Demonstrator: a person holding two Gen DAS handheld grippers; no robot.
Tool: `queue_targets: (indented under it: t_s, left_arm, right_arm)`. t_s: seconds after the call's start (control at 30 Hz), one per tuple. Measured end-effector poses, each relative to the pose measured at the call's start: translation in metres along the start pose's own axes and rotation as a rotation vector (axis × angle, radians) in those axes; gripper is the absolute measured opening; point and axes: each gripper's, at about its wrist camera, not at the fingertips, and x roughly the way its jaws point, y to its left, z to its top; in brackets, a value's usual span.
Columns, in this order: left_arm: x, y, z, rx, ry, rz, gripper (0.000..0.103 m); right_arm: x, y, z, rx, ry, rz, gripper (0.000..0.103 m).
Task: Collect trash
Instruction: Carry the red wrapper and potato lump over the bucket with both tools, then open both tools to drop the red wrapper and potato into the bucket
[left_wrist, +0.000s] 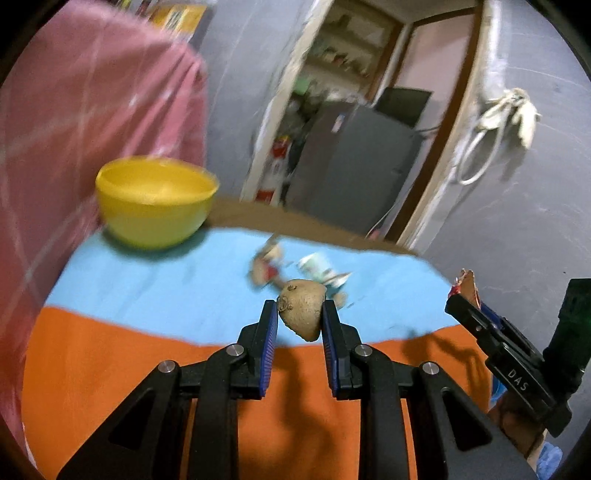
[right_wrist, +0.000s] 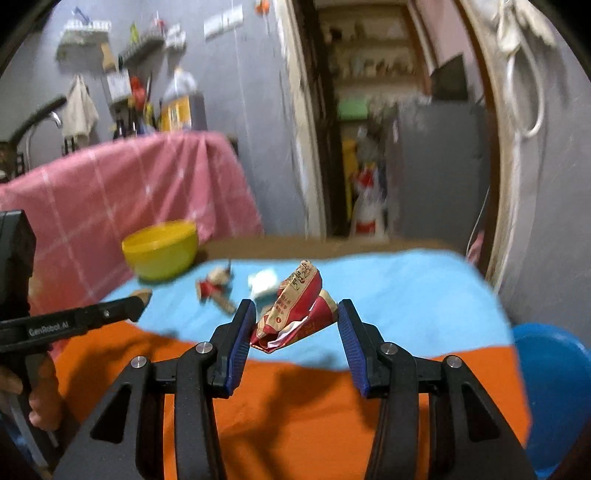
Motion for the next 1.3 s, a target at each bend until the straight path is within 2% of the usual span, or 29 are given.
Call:
queue_targets:
  t_s: [0.17,0.3,0.43,0.53,0.7,0.9,1.03,1.17,1.3]
  left_arm:
    - [-0.003,-0.048,0.010,0.075,-0.109,-0.041,0.020]
    - [-0.002,-0.085,0.016,0.135,-0.176,-0.083,0.020]
    - [0.010,-0.125,0.017,0.196,-0.202,-0.142,0.020]
    - [0.023,-0.150,0.015,0.229,-0.189,-0.189,0.020]
    - [0.053,-0.193,0.013,0.243,-0.116,-0.243,0.020]
    - [0.090,-0.240,0.001,0.256,0.014,-0.320,0.020]
    - [0.119,-0.264,-0.010,0.292,0.143,-0.355,0.020]
    - [0.153,-0.276,-0.021,0.282,0.262,-0.354,0.020]
    - [0.177,-0.281,-0.030,0.269,0.338,-0.346,0.020]
  right_arm:
    - [-0.036,-0.014,0.012,-0.037,-0.160,-0.083,0.044]
    - [-0.066,-0.029,0.019,-0.061,-0.278,-0.187,0.045]
    - [-0.094,-0.059,0.020,-0.014,-0.360,-0.272,0.045]
    - [-0.108,-0.085,0.019,0.051,-0.391,-0.333,0.045]
    - [-0.128,-0.138,0.006,0.216,-0.393,-0.419,0.045]
    - [-0.136,-0.180,-0.011,0.330,-0.329,-0.503,0.045]
    - [-0.131,-0.200,-0.020,0.397,-0.250,-0.520,0.045]
    - [-0.124,-0.213,-0.028,0.459,-0.177,-0.520,0.046]
    - [-0.118,-0.221,-0.032,0.504,-0.130,-0.508,0.047]
